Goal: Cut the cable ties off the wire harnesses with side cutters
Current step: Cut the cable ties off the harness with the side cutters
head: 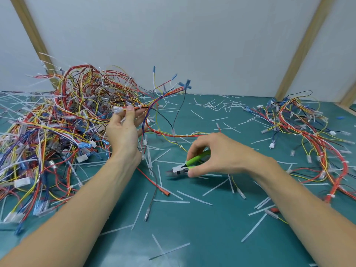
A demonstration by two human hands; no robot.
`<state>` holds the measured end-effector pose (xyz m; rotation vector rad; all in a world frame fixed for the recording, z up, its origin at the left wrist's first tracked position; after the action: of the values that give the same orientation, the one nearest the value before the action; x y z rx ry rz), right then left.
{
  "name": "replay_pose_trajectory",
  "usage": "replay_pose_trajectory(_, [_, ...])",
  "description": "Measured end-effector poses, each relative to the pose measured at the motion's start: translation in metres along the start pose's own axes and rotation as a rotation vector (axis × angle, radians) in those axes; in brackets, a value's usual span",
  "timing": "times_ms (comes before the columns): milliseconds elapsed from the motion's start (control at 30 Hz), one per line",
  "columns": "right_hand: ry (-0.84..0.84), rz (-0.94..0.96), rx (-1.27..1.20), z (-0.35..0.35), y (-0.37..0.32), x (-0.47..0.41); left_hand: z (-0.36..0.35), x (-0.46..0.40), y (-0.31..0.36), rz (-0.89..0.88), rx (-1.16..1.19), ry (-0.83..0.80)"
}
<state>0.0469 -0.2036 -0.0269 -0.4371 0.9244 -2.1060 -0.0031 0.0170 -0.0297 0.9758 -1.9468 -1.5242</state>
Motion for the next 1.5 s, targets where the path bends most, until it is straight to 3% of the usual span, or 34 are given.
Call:
replay_pose_trajectory(200, [0.000,0.003,0.055,-0.006,-0.003,0.000,-0.009,0.002,-0.005,0.024,-0.017,-0.156])
replay_pose_trajectory(400, [0.493,0.152,-0.477,0.020,-0.005,-0.003,-0.017,0.007,-0.004,0.019,-0.008,-0.331])
replay_pose_trajectory(533, [0.561,0.169,-0.693,0.026,-0.006,-0.004,-0.027,0.016,-0.004,-0.019,-0.041,-0.498])
replay_pose_trajectory(667, [0.637,0.187,-0.752,0.029,-0.006,-0.004,-0.032,0.027,-0.004,-0.120,-0.162,-0.583])
replay_pose_trajectory(867, [0.609,0.122,-0.934,0.032,-0.004,-0.004,-0.031,0.028,-0.003,-0.193,-0.253,-0.527])
replay_pose_trajectory(1033, [0.574,0.064,-1.131,0.034,-0.001,-0.004,-0.030,0.021,-0.004,-0.022,-0.091,-0.474])
replay_pose_trajectory(1200, [0.537,0.028,-1.327,0.038,0.003,-0.003,-0.024,0.019,0.001,-0.334,-0.381,-0.308])
replay_pose_trajectory(1400, [0.491,0.012,-1.553,0.042,0.007,-0.003,-0.029,0.024,-0.007,-0.107,-0.225,-0.545])
replay_pose_trajectory(1500, [0.468,0.014,-1.623,0.043,0.009,-0.002,-0.031,0.030,-0.006,-0.131,-0.233,-0.631])
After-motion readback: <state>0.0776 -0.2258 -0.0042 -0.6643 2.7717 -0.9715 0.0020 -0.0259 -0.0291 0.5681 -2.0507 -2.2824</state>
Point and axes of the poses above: each hand's wrist, its own x-axis away from the middle knuckle, its own z-axis out of the back of the hand, y = z × x, the point moved 4 cm from there along -x, towards the middle knuckle, and after that the axes turned 12 degrees about -x, right-handed, at the moved point
